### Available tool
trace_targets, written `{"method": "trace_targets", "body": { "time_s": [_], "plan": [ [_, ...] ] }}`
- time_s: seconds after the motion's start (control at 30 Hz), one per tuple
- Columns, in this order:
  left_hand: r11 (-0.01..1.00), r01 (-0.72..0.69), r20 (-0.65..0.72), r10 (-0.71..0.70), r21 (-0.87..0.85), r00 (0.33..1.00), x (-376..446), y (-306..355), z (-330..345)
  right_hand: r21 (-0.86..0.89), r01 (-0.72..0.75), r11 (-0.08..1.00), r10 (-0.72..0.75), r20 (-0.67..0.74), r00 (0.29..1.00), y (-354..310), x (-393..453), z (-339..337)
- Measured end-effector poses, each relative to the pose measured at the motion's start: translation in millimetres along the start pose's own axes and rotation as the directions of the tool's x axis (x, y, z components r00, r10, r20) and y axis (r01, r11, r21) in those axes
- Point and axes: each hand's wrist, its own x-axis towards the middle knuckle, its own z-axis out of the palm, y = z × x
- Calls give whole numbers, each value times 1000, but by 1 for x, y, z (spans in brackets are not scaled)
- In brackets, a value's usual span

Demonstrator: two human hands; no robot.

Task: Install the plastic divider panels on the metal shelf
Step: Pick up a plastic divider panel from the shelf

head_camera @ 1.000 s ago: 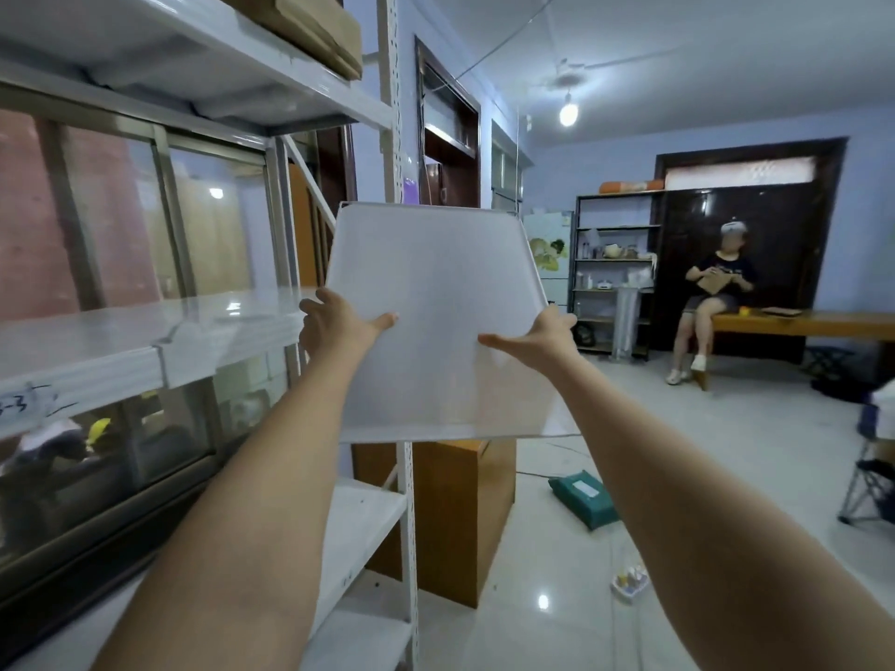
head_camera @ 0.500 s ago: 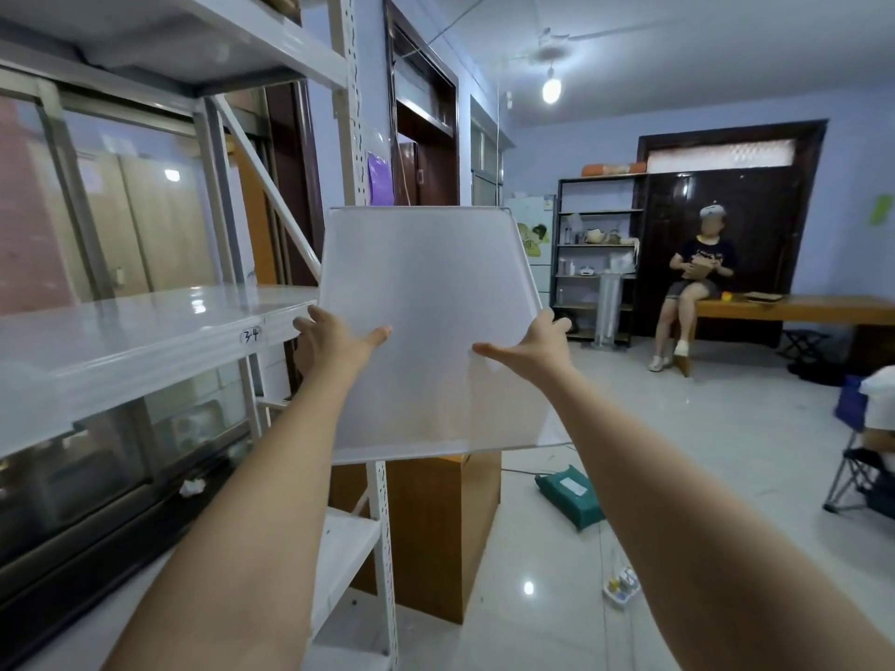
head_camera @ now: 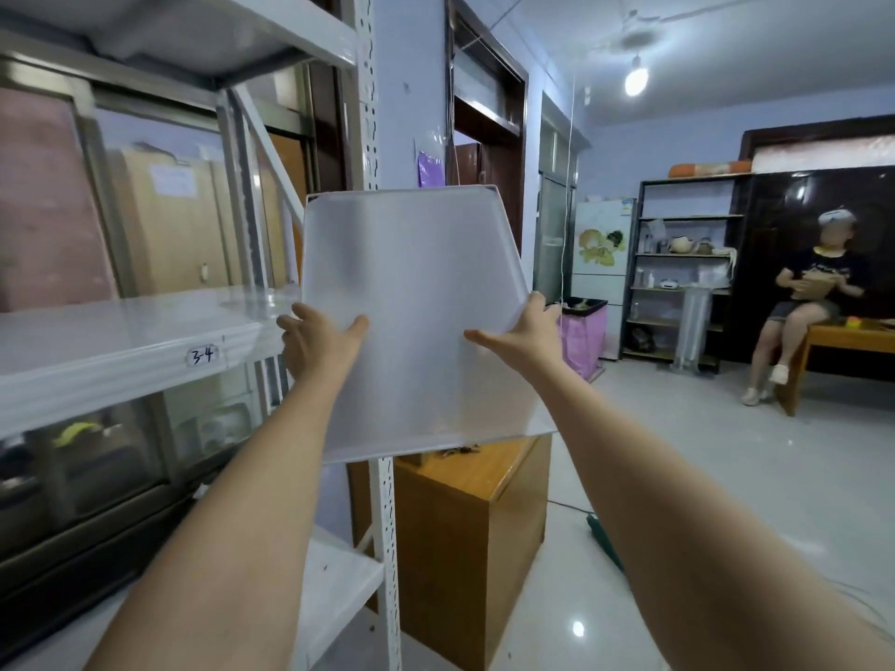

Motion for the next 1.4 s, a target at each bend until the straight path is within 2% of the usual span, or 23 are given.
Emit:
{"method": "trace_targets", "body": {
  "time_s": [0.2,0.4,0.57,0.73,1.0,1.2,1.4],
  "plan": [
    [998,64,-266,-61,2,962,20,9,23,142,154,978,-148,-49,988,3,52,21],
    [992,83,-394,-38,97,918,37,1,12,260,209,943,-214,-9,977,-9,82,54],
    [975,145,-476,-48,170,878,61,-8,-19,346,235,909,-275,72,959,-39,94,90],
    [957,180,-569,-20,228,822,90,-15,-47,392,253,884,-310,87,947,-75,108,120],
    [945,217,-655,-4,245,755,121,-21,-72,454,334,826,-407,72,911,-120,132,150],
    [920,298,-692,-44,252,721,125,-29,-85,502,346,793,-470,141,872,-134,135,168],
    [910,366,-681,-141,197,719,130,-18,-89,506,367,781,-530,225,817,-147,160,171]
  ]
}}
